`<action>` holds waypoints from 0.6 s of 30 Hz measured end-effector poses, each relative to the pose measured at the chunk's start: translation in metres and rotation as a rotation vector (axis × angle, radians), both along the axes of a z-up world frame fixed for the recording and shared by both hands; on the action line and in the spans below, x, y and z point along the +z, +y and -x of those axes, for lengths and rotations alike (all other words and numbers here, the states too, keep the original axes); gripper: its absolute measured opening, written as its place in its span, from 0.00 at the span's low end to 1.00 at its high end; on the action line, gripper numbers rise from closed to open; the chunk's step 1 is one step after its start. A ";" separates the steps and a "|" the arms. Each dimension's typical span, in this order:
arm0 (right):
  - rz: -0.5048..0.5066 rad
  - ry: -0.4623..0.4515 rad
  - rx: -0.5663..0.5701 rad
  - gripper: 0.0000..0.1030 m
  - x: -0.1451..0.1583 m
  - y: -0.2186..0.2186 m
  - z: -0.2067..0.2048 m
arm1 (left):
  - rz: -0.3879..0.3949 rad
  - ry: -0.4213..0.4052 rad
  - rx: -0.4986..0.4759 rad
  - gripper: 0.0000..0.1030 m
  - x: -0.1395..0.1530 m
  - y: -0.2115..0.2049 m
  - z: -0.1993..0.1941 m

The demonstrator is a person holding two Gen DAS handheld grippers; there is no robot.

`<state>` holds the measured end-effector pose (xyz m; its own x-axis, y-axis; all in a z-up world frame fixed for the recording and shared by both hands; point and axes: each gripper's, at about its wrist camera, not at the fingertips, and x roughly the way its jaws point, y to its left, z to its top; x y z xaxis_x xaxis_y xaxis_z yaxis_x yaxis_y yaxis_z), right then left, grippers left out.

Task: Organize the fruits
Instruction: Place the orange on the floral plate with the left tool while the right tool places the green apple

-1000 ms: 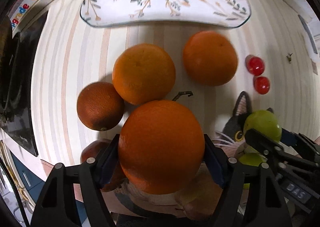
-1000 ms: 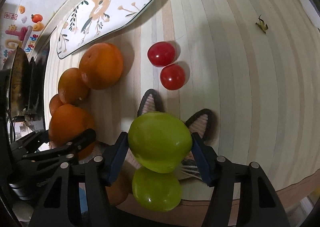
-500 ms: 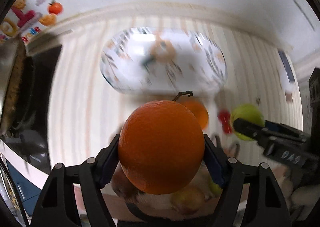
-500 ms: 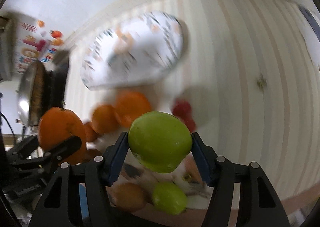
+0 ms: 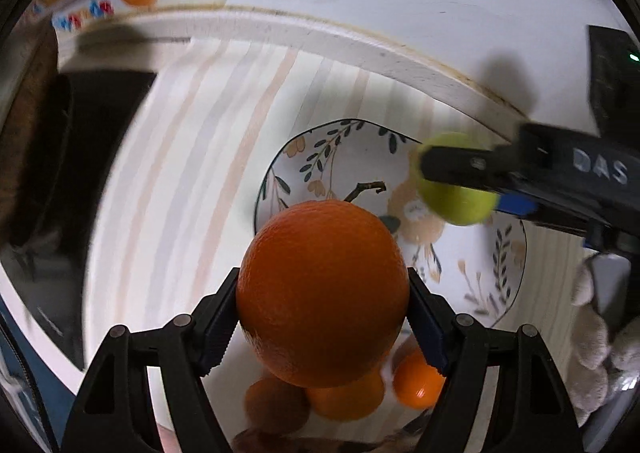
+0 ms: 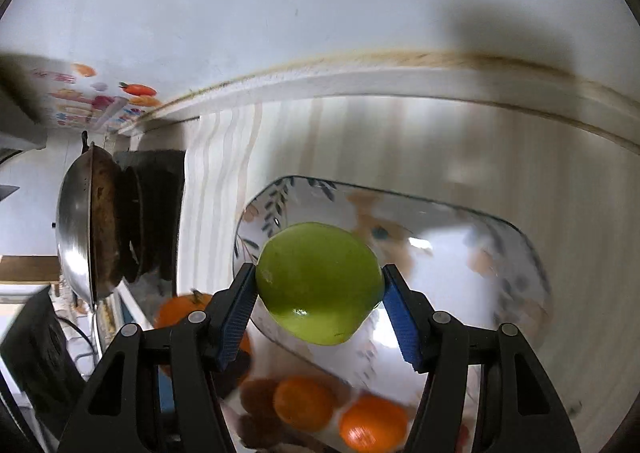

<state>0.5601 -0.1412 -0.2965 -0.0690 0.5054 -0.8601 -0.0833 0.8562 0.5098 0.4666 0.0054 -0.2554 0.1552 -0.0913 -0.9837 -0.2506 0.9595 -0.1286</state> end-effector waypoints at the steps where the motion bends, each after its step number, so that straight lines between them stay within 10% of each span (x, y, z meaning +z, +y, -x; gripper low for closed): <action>1: -0.001 0.017 0.014 0.63 -0.011 0.008 -0.004 | 0.015 0.008 0.018 0.73 -0.005 0.002 -0.003; 18: 0.029 0.151 0.136 0.64 -0.060 0.062 -0.024 | -0.022 0.080 0.030 0.73 -0.039 -0.002 -0.019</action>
